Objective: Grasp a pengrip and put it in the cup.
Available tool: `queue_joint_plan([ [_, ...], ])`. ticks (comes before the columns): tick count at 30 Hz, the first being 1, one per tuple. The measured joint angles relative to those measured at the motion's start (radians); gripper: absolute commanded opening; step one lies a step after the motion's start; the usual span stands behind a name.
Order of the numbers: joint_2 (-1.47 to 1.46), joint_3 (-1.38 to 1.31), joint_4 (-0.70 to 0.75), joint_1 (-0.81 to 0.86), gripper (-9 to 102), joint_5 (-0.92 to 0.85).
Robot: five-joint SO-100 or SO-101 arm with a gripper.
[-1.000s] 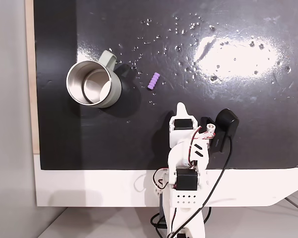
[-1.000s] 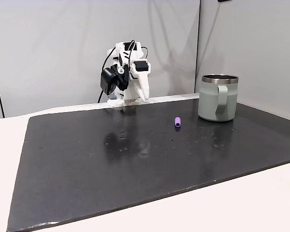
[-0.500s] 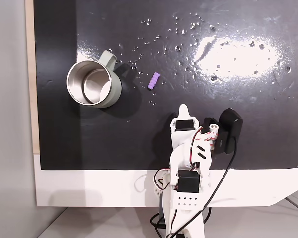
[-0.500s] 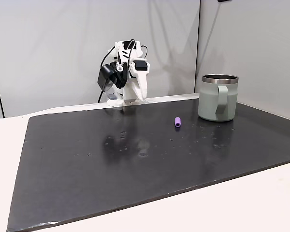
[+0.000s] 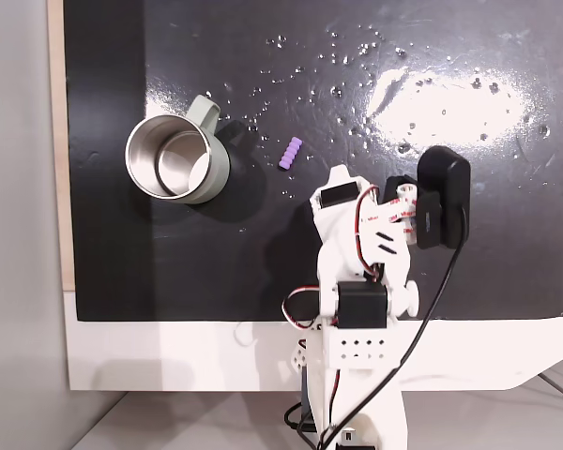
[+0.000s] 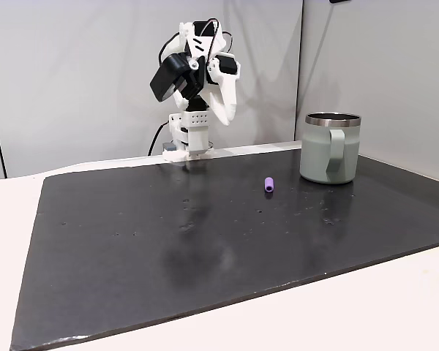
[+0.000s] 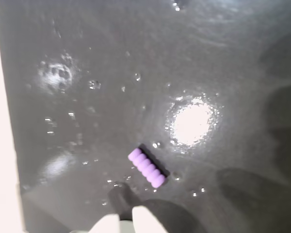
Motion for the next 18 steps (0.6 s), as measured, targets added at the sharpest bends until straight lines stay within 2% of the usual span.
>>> queue_joint_plan([
  [11, -0.502, -0.365, 0.106, -0.051, 1, -0.150],
  [18, -0.782, -0.563, 0.238, -0.095, 17, -0.250],
])
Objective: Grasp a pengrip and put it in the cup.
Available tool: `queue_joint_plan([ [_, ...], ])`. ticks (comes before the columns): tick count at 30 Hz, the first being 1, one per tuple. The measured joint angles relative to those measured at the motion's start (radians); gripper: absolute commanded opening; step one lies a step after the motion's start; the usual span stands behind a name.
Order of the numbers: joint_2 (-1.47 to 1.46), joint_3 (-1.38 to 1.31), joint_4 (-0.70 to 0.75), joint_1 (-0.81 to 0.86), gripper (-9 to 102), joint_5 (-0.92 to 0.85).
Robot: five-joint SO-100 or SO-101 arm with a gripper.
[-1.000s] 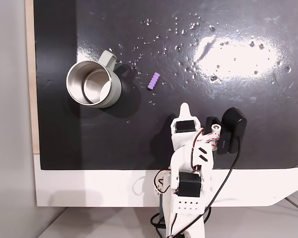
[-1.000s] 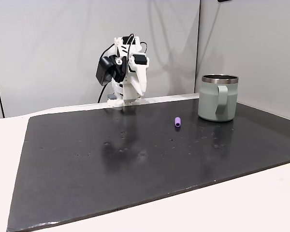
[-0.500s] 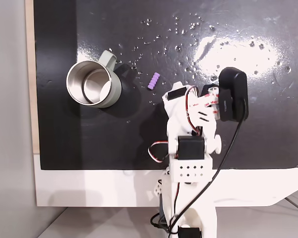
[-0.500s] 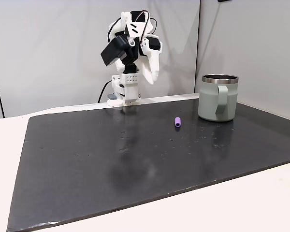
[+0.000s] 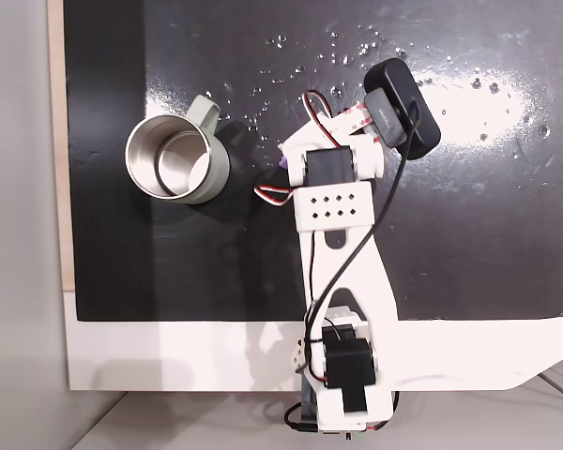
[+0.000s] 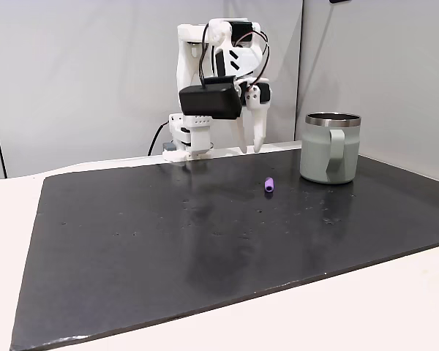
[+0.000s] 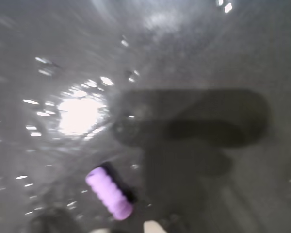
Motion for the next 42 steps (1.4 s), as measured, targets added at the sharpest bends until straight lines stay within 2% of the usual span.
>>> queue_joint_plan([
  [7, -0.107, -0.052, 0.017, -0.034, 21, -0.038],
  [21, -0.285, -0.081, -0.032, -0.110, 20, -0.052],
  [24, -0.307, -0.081, -0.040, -0.103, 18, -0.052],
  [33, -0.347, -0.083, -0.058, -0.123, 0, -0.055],
  [42, -0.356, -0.087, -0.058, -0.124, 0, -0.048],
])
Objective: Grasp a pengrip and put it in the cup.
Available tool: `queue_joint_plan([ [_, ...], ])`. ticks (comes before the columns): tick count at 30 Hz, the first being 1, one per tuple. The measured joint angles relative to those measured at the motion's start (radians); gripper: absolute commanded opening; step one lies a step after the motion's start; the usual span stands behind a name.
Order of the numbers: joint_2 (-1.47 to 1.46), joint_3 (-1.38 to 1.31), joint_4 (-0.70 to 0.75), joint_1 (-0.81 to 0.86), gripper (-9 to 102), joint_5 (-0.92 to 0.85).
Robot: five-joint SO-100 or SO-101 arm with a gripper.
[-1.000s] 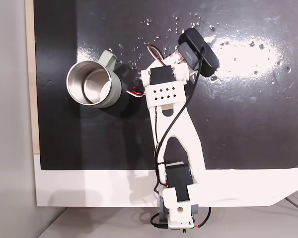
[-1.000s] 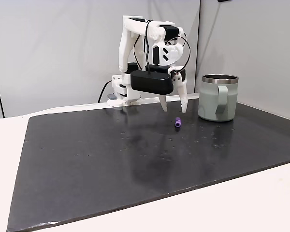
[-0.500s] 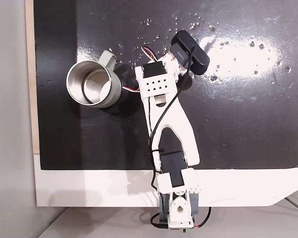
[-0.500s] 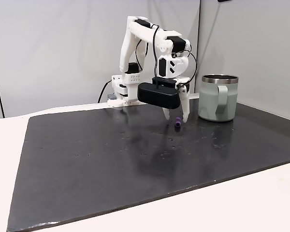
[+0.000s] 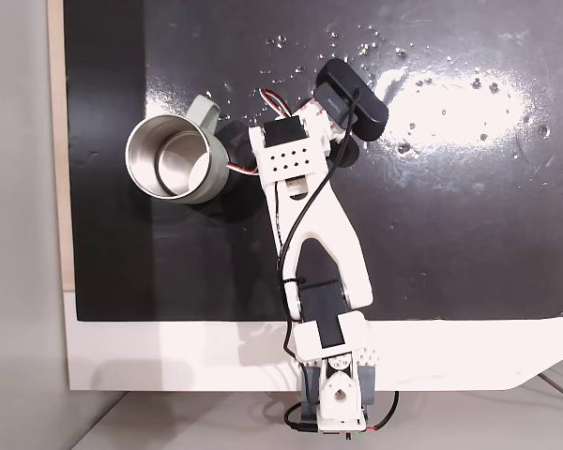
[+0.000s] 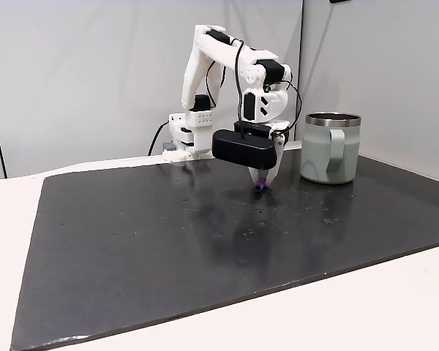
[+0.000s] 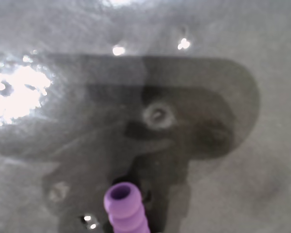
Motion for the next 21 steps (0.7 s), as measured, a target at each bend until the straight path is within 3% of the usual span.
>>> queue_joint_plan([
  [11, 0.155, -0.235, 0.252, -0.044, 0, 0.020],
  [21, 0.161, -0.681, 0.540, -0.156, 0, 0.061],
])
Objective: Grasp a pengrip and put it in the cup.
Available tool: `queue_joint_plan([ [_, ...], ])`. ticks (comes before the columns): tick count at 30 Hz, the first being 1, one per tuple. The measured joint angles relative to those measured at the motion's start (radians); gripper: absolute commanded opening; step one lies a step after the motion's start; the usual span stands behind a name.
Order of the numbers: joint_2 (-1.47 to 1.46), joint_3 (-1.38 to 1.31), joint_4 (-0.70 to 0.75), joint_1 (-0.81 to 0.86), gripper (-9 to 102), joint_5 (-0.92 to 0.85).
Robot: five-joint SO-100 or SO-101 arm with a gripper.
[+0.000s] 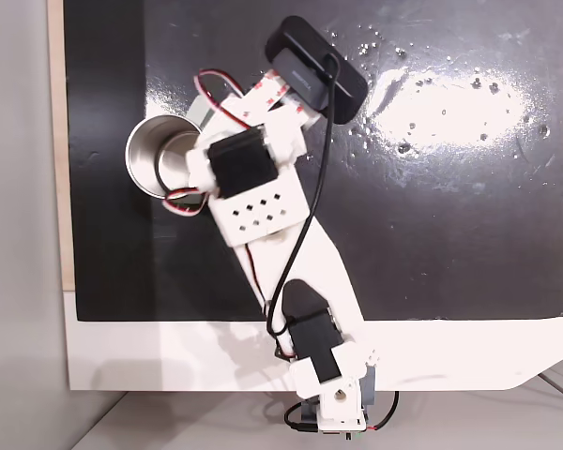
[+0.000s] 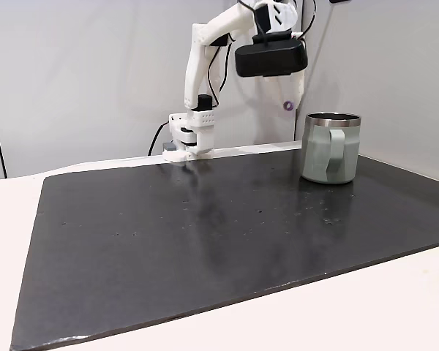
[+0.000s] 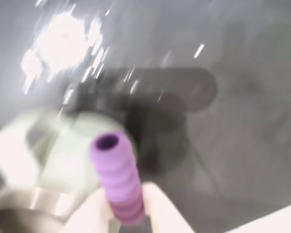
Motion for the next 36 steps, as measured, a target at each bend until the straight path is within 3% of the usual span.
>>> queue_joint_plan([
  [16, -0.278, -0.348, 0.035, -0.204, 0, 0.146],
  [28, -0.334, -0.377, 0.035, -0.299, 0, 0.186],
  [32, -0.334, -0.377, 0.035, -0.318, 17, 0.190],
  [36, -0.334, -0.377, 0.035, -0.318, 21, 0.204],
])
